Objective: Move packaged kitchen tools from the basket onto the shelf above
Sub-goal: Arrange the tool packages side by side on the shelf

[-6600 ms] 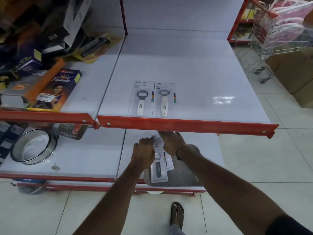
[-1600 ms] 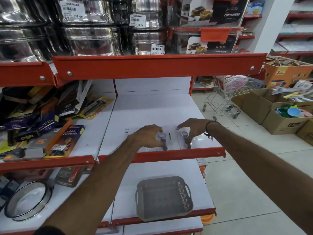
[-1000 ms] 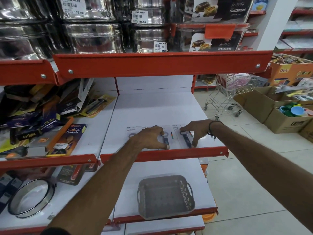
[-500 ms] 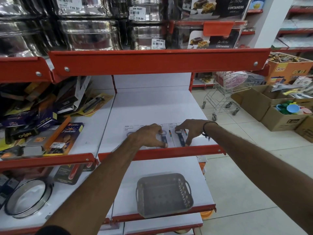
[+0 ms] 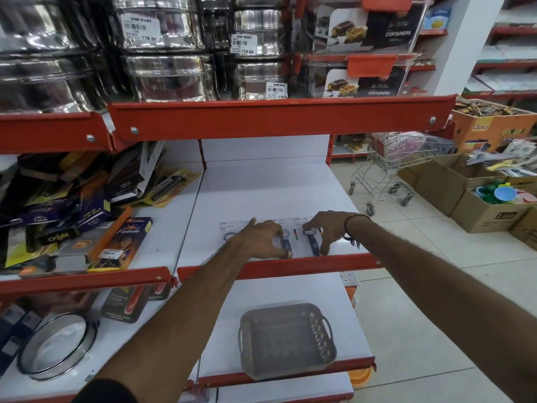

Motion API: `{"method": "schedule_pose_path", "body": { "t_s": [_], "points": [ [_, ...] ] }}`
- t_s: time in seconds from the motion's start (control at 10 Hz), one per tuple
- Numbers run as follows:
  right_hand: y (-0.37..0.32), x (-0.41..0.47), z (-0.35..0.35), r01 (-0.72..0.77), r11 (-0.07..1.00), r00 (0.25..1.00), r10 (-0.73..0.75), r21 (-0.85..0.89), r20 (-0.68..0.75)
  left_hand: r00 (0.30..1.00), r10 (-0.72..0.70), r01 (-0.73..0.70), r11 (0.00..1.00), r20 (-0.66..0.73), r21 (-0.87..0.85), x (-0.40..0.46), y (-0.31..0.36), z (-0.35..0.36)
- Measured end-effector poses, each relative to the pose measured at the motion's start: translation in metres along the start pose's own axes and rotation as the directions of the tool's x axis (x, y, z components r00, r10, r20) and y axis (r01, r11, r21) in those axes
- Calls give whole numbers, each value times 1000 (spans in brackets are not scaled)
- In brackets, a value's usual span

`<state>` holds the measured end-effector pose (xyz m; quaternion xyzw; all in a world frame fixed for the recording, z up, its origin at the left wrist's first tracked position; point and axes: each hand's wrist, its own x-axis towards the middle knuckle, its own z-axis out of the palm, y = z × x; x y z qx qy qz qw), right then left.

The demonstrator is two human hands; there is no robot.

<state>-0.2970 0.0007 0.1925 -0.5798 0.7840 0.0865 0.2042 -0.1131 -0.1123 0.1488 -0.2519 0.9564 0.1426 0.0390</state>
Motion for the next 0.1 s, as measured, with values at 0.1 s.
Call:
{"method": "schedule_pose_path", "body": {
  "t_s": [0.1],
  "points": [
    [-5, -13, -2, 31, 999, 997, -30, 22, -70, 999, 27, -25, 998, -40, 55, -9, 2, -3]
  ]
}}
